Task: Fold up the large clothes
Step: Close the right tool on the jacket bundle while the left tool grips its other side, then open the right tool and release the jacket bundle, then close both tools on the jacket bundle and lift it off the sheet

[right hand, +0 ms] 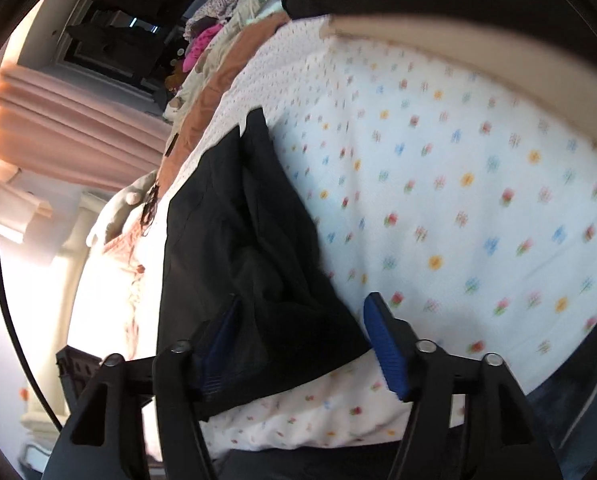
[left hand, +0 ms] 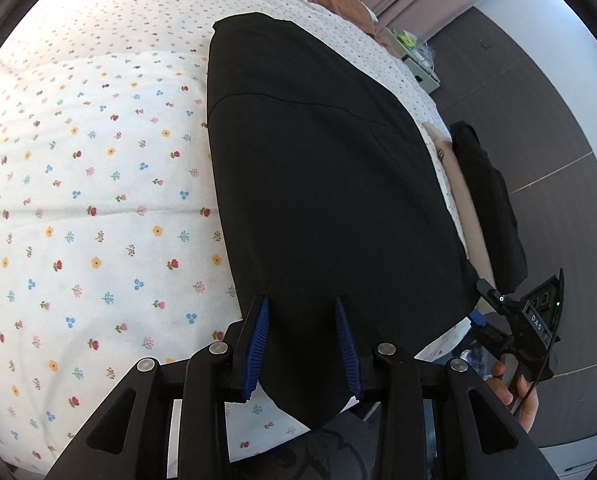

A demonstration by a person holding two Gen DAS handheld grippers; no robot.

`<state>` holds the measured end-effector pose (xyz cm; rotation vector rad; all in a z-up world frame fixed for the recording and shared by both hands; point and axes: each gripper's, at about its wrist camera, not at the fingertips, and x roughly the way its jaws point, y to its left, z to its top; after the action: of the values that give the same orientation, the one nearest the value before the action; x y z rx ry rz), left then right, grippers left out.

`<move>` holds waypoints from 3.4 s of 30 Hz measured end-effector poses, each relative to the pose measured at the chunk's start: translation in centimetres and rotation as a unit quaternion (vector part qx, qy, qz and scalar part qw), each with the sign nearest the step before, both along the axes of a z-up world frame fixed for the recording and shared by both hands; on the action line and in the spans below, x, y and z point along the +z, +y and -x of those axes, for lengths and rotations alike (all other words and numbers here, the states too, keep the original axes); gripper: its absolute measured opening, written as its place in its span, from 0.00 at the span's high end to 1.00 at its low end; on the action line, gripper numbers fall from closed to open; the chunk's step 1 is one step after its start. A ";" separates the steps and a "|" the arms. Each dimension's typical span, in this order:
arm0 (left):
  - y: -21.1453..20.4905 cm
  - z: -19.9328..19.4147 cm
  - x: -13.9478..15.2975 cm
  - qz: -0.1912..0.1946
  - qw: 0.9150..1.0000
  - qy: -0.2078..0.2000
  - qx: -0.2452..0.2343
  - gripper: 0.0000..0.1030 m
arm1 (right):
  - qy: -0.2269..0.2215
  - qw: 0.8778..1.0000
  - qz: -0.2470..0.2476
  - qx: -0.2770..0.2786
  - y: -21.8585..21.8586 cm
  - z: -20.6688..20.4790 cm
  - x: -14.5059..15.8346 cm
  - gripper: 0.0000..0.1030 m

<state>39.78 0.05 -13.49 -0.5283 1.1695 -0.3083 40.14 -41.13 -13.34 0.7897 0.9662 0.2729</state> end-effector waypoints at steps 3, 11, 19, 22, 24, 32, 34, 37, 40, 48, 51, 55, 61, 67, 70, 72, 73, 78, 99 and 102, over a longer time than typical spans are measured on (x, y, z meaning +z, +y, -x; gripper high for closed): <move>0.1 -0.1 -0.2 0.004 1.000 0.001 -0.001 0.65 | 0.002 1.000 0.007 0.012 -0.3 -0.9 0.5 0.37; -0.2 -0.1 -0.2 0.010 1.000 0.001 0.000 0.65 | -0.005 0.999 0.026 0.019 1.0 -1.4 -0.6 0.89; 0.6 -1.4 0.3 -0.008 1.000 0.000 0.011 0.40 | 0.003 0.998 0.044 0.036 0.9 -1.7 -0.7 0.77; 1.8 -2.4 0.2 -0.010 0.999 -0.006 0.035 0.34 | 0.006 0.996 0.073 0.057 0.8 -2.5 0.6 0.47; 2.3 -3.2 0.0 -0.009 0.999 -0.003 0.043 0.34 | -0.004 0.995 0.082 0.065 0.4 -3.3 1.5 0.29; 3.0 -7.3 -0.9 -0.014 0.999 -0.003 0.049 0.34 | 0.005 0.987 0.070 0.147 1.7 -9.8 1.7 0.23; 3.2 -8.3 -1.2 -0.019 0.999 -0.001 0.050 0.34 | 0.018 0.984 0.067 0.166 2.1 -11.8 0.9 0.23; 3.6 -10.0 -1.9 -0.020 0.998 0.003 0.053 0.34 | 0.034 0.980 0.055 0.191 2.7 -14.0 -0.3 0.23; 3.9 -11.8 -2.5 -0.018 0.998 0.006 0.056 0.34 | 0.046 0.975 0.054 0.210 3.3 -16.3 -1.4 0.23; 4.1 -16.9 -3.4 -0.016 0.998 0.008 0.060 0.34 | 0.038 0.964 0.000 0.263 5.1 -21.0 -2.6 0.23; 3.9 -18.5 -3.6 -0.024 0.998 0.011 0.063 0.34 | 0.040 0.961 -0.023 0.274 6.0 -22.5 -3.1 0.23; 3.7 -20.6 -4.1 -0.028 0.998 0.014 0.056 0.34 | 0.045 0.956 -0.044 0.287 7.8 -24.1 -3.6 0.23; 3.7 -22.9 -4.6 -0.035 0.997 0.020 0.062 0.38 | 0.064 0.954 -0.007 0.292 10.2 -25.3 -3.6 0.61; 3.3 -22.0 -3.2 -0.048 0.996 -0.003 0.070 0.64 | 0.021 0.953 0.059 0.298 12.0 -23.6 -0.1 0.81; 2.8 -20.8 -0.9 -0.048 0.996 -0.027 0.066 0.76 | -0.007 0.952 0.083 0.294 12.7 -21.9 2.6 0.82; 2.6 -20.0 0.7 -0.051 0.996 -0.041 0.066 0.78 | -0.021 0.952 0.093 0.290 12.5 -21.0 4.0 0.83; 2.5 -19.5 1.6 -0.050 0.995 -0.050 0.068 0.79 | -0.028 0.953 0.096 0.286 12.3 -20.5 4.8 0.83; 1.7 -16.7 5.6 -0.043 0.992 -0.094 0.076 0.80 | -0.063 0.954 0.106 0.273 11.2 -17.6 8.9 0.84; -5.9 -3.9 20.9 -0.027 0.970 -0.233 0.062 0.84 | -0.208 0.941 0.162 0.211 4.2 -3.8 25.6 0.86; -8.1 -2.6 22.5 -0.028 0.969 -0.242 0.053 0.84 | -0.224 0.936 0.181 0.203 2.2 -2.0 27.0 0.86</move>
<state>42.34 -8.01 9.00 -0.4321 0.6727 -0.2899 42.14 -38.94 13.71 0.1659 0.7052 0.5868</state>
